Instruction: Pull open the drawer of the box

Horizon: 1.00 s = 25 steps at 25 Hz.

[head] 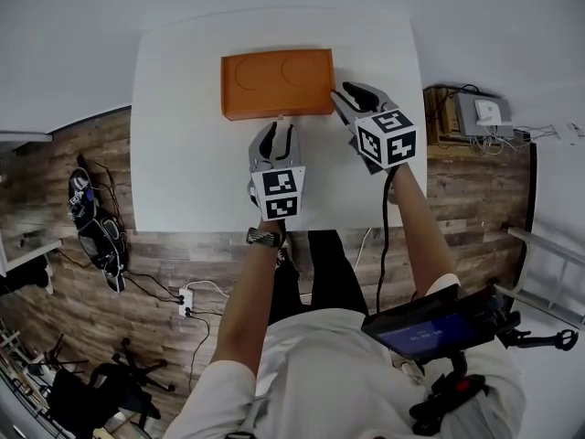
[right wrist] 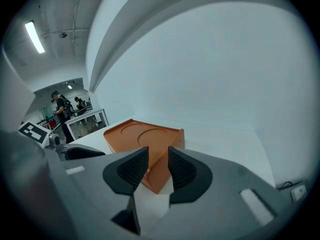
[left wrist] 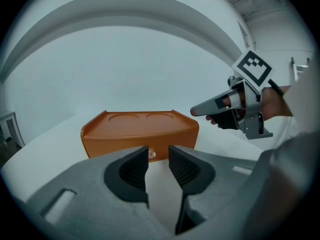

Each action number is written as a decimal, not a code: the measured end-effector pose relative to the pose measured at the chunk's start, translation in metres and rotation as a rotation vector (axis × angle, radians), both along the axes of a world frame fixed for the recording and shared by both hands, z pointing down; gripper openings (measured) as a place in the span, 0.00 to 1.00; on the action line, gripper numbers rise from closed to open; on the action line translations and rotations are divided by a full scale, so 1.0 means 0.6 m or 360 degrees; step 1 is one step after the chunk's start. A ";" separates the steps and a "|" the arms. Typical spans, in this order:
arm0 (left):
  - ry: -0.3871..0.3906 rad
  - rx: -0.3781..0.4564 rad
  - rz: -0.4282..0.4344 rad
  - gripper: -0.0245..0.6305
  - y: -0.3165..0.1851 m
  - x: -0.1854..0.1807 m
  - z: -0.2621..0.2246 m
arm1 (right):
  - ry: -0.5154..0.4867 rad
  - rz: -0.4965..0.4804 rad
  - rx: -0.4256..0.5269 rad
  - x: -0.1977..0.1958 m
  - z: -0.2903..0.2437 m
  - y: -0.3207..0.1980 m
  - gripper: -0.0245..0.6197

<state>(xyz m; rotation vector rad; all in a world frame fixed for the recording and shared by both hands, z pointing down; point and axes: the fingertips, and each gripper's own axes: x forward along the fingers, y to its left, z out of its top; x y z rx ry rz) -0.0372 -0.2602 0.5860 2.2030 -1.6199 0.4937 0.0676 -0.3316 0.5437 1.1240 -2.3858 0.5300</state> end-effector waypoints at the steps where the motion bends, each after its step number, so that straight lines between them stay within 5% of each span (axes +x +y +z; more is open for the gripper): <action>1: 0.0000 -0.0007 -0.0004 0.22 0.000 0.000 0.002 | 0.0000 -0.0003 -0.0003 0.000 0.001 0.000 0.23; 25: -0.0054 -0.0049 -0.0017 0.22 -0.028 -0.001 0.028 | -0.0130 0.0031 -0.0156 -0.011 0.010 -0.003 0.21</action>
